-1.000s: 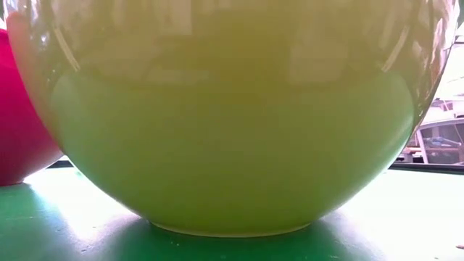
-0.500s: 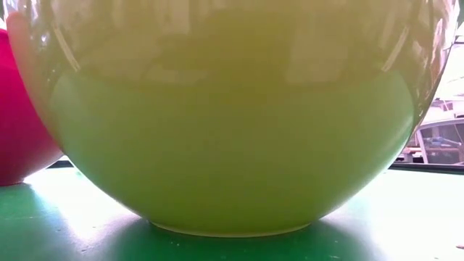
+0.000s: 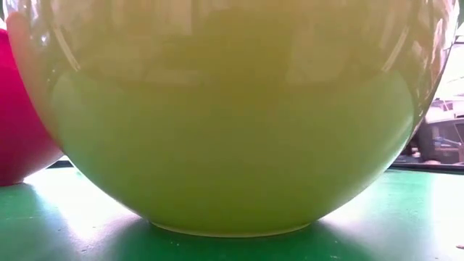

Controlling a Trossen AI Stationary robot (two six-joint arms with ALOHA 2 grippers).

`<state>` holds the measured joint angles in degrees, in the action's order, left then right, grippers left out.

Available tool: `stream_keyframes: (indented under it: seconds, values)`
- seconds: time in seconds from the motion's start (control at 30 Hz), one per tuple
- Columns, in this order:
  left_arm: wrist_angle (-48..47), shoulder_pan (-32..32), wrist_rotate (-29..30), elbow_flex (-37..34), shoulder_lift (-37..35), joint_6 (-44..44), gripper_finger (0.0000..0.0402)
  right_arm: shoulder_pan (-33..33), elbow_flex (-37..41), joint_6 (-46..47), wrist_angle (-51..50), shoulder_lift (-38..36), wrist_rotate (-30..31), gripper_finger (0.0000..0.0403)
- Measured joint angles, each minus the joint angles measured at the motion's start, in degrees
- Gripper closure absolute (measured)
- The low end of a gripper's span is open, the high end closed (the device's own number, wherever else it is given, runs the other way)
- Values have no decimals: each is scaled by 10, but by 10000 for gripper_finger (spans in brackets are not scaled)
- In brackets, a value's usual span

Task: Nest bowls inside each other
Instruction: Stack the green bowl on top of the orange bowl

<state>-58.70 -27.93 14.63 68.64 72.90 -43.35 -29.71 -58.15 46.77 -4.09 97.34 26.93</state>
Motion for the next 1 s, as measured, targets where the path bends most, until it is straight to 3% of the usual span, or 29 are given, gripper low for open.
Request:
stream_keyframes:
  seconds: [0.2,0.4,0.6,0.8,0.9,1.0]
  values:
    - [38,0,2,0,54,6,248,-6,0,18,-1,37,-4,203]
    - [57,4,-11,0,88,24,248,-2,0,31,-5,47,-57,213]
    - [60,3,-14,0,101,7,248,-2,0,41,-5,73,-88,278]
    - [88,-1,-10,0,112,10,248,-3,-4,37,11,79,-62,385]
    - [93,0,-8,0,114,32,248,-4,-1,25,1,68,-24,377]
    - [95,10,-4,0,114,56,248,-1,1,-14,-15,48,57,368]
